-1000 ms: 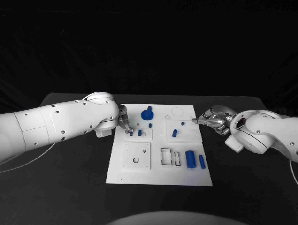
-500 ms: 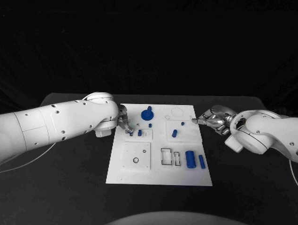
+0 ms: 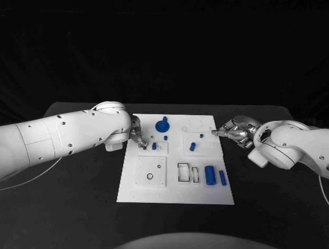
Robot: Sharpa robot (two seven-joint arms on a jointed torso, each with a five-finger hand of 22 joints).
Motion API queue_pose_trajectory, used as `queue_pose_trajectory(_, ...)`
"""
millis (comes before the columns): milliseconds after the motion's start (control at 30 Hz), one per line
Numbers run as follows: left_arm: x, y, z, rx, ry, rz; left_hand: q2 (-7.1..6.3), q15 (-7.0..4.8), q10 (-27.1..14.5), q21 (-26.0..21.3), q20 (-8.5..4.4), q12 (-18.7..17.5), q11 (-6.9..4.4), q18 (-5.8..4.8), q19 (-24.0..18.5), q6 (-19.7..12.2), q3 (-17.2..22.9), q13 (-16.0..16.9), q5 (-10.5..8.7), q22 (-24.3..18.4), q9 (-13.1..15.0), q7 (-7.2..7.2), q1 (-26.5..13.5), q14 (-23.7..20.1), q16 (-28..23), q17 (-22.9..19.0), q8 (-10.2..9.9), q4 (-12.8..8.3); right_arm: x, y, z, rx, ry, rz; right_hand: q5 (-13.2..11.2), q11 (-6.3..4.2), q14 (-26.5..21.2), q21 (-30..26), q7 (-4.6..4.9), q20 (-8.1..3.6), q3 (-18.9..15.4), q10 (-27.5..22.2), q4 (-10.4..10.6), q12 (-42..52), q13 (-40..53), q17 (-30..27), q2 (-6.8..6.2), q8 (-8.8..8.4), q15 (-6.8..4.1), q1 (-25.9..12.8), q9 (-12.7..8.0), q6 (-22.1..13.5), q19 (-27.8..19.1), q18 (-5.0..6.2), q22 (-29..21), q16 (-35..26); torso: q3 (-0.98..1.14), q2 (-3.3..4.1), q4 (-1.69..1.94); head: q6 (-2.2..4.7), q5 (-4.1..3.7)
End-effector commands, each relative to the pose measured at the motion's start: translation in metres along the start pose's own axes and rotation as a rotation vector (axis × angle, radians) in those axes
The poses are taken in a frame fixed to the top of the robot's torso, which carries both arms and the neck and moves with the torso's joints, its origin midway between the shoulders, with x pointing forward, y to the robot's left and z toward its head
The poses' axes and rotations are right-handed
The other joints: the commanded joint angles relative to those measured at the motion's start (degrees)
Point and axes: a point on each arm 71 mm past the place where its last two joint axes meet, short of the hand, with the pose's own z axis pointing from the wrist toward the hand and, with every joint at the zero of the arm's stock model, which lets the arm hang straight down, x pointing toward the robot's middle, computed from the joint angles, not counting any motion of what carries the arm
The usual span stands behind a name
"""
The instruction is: Assemble the parts on the task board
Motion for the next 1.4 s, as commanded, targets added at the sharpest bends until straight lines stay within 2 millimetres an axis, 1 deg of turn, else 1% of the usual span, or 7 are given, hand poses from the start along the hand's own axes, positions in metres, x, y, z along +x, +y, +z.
queue_pose_trajectory(33, 0.0021, -0.0023, -0.0001, 0.016, 0.023, 0.014, 0.06, 0.11, 5.96, 0.14, 0.49, 0.14, -0.12, -0.42, 6.03, -0.06, 1.2, 15.1, 0.1, 15.1, 0.11, -0.26, -0.07, 6.08, 0.15, 15.1, 0.2, -0.79, 0.001, 0.0003, -0.0001, -0.005, 0.009, -0.012, 0.34, 0.56, 6.18, 0.26, -0.02, 0.2, -0.36, 6.0, 0.0, 0.16, 15.09, 15.07, 0.19, 0.16, 0.4, 0.59, 0.06, -0.53, 6.0, -0.38, 15.09, 0.23, 0.0, 0.04, -0.06, -0.06, 0.11)
queue_pose_trajectory(167, 0.0021, -0.0021, -0.0001, 0.017, 0.023, 0.013, 0.15, 0.12, 5.96, 0.14, 0.49, 0.14, -0.11, -0.42, 6.03, -0.09, 1.25, 15.1, 0.02, 15.1, 0.12, -0.26, -0.12, 6.08, 0.15, 15.1, 0.19, -0.8, 0.0011, 0.0004, -0.0004, -0.006, 0.009, -0.011, 0.34, 0.56, 6.18, 0.26, -0.02, 0.2, -0.36, 6.0, 0.0, 0.16, 15.09, 15.07, 0.19, 0.16, 0.4, 0.59, 0.06, -0.53, 6.0, -0.38, 15.09, 0.23, -0.04, 0.07, -0.09, -0.27, -0.02)
queue_pose_trajectory(267, 0.0025, -0.0024, -0.0002, 0.017, 0.025, 0.014, 0.15, 0.12, 5.96, 0.14, 0.49, 0.14, -0.11, -0.42, 6.03, -0.09, 1.25, 15.1, 0.02, 15.1, 0.12, -0.26, -0.12, 6.08, 0.15, 15.1, 0.19, -0.8, 0.001, 0.0003, -0.0004, -0.005, 0.009, -0.011, 0.34, 0.56, 6.18, 0.26, -0.02, 0.2, -0.36, 6.0, 0.0, 0.16, 15.09, 15.07, 0.19, 0.16, 0.4, 0.59, 0.06, -0.53, 6.0, -0.38, 15.09, 0.23, -0.08, 0.05, -0.05, -0.13, -0.02)
queue_pose_trajectory(467, 0.0034, -0.0049, -0.0005, 0.017, 0.026, 0.017, 0.29, 0.12, 5.96, 0.14, 0.49, 0.14, -0.11, -0.42, 6.03, -0.11, 1.34, 15.1, -0.06, 15.1, 0.14, -0.26, -0.13, 6.08, 0.15, 15.1, 0.2, -0.82, 0.0012, 0.0003, -0.0005, -0.005, 0.009, -0.011, 0.34, 0.56, 6.18, 0.26, -0.02, 0.2, -0.36, 6.0, 0.0, 0.16, 15.09, 15.07, 0.19, 0.16, 0.4, 0.59, 0.06, -0.53, 6.0, -0.38, 15.09, 0.23, -0.01, 0.06, 0.12, -0.01, -0.28)
queue_pose_trajectory(567, 0.0035, -0.0055, -0.0005, 0.017, 0.027, 0.018, 0.34, 0.12, 5.96, 0.14, 0.5, 0.14, -0.1, -0.42, 6.03, -0.12, 1.38, 15.1, -0.09, 15.1, 0.15, -0.26, -0.13, 6.08, 0.15, 15.1, 0.2, -0.82, 0.0015, 0.0007, -0.0003, -0.006, 0.01, -0.012, 0.34, 0.56, 6.18, 0.26, -0.02, 0.2, -0.36, 6.0, 0.0, 0.16, 15.09, 15.07, 0.19, 0.16, 0.4, 0.59, 0.06, -0.53, 6.0, -0.38, 15.09, 0.23, -0.01, -0.03, -0.06, -0.04, -0.23)
queue_pose_trajectory(1233, 0.0037, -0.006, 0.0001, 0.013, 0.032, 0.026, 0.53, 0.11, 5.96, 0.14, 0.53, 0.14, -0.1, -0.42, 6.03, -0.18, 1.52, 15.1, -0.26, 15.1, 0.19, -0.24, -0.14, 6.08, 0.15, 15.1, 0.2, -0.85, 0.0019, 0.0011, -0.0003, -0.005, 0.011, -0.012, 0.34, 0.56, 6.18, 0.26, -0.02, 0.2, -0.36, 6.0, 0.0, 0.16, 15.09, 15.07, 0.19, 0.16, 0.4, 0.59, 0.06, -0.53, 6.0, -0.38, 15.09, 0.23, 0.0, -0.07, -0.07, -0.06, -0.42)
queue_pose_trajectory(1400, 0.004, -0.0057, -0.0002, 0.011, 0.034, 0.027, 0.53, 0.11, 5.96, 0.14, 0.53, 0.14, -0.1, -0.42, 6.03, -0.18, 1.52, 15.1, -0.26, 15.1, 0.19, -0.24, -0.14, 6.08, 0.15, 15.1, 0.2, -0.85, 0.0024, 0.0015, -0.0003, -0.006, 0.013, -0.012, 0.34, 0.56, 6.18, 0.26, -0.02, 0.2, -0.36, 6.0, 0.0, 0.16, 15.09, 15.07, 0.19, 0.16, 0.4, 0.59, 0.06, -0.53, 6.0, -0.38, 15.09, 0.23, 0.03, 0.04, 0.03, -0.06, -0.43)
